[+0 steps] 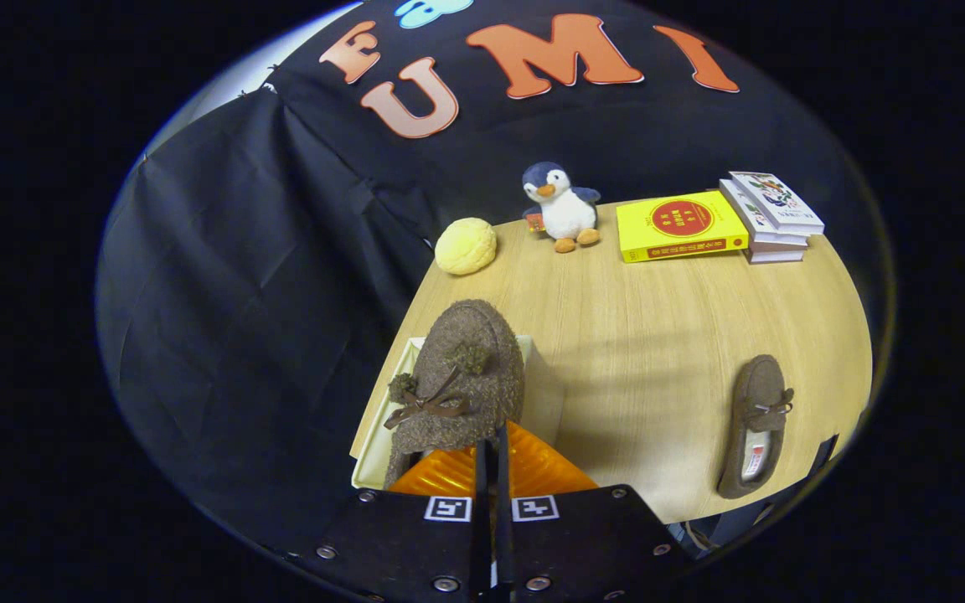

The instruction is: Open the storage box then place both shoes into the box .Put the left shoe in first, then the right shoe, with the right side of both shoes facing outward in a uniform manner.

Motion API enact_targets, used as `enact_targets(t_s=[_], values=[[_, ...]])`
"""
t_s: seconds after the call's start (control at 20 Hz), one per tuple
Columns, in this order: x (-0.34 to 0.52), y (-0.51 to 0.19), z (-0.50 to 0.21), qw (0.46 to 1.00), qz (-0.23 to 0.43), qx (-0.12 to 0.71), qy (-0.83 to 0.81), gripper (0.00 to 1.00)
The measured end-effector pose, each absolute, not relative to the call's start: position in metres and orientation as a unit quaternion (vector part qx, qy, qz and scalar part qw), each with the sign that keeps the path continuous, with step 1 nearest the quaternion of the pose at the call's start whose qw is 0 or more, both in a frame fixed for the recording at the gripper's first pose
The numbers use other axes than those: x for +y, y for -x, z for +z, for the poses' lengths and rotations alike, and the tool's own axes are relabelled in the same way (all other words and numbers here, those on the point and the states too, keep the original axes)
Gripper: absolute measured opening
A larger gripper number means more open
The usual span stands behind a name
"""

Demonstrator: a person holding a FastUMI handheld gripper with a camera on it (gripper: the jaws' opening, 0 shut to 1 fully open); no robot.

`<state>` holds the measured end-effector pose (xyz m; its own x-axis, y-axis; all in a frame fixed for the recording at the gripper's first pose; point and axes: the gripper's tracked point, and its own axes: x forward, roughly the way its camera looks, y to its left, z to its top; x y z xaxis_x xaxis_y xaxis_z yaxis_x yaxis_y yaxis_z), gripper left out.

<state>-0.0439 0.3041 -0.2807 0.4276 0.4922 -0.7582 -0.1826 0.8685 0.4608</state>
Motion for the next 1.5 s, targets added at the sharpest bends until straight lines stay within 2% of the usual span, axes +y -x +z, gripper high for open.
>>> enact_targets(t_s=[0.35,1.05,1.3,1.4,1.5], values=[[0.371,0.042,-0.300,0.820,0.196,0.521,-0.130,0.03],[0.431,0.068,-0.413,0.763,0.134,0.627,-0.085,0.03],[0.443,0.088,-0.423,0.728,0.164,0.657,-0.112,0.12],[0.449,0.089,-0.415,0.722,0.187,0.654,-0.124,0.12],[0.452,0.091,-0.399,0.718,0.211,0.648,-0.141,0.17]])
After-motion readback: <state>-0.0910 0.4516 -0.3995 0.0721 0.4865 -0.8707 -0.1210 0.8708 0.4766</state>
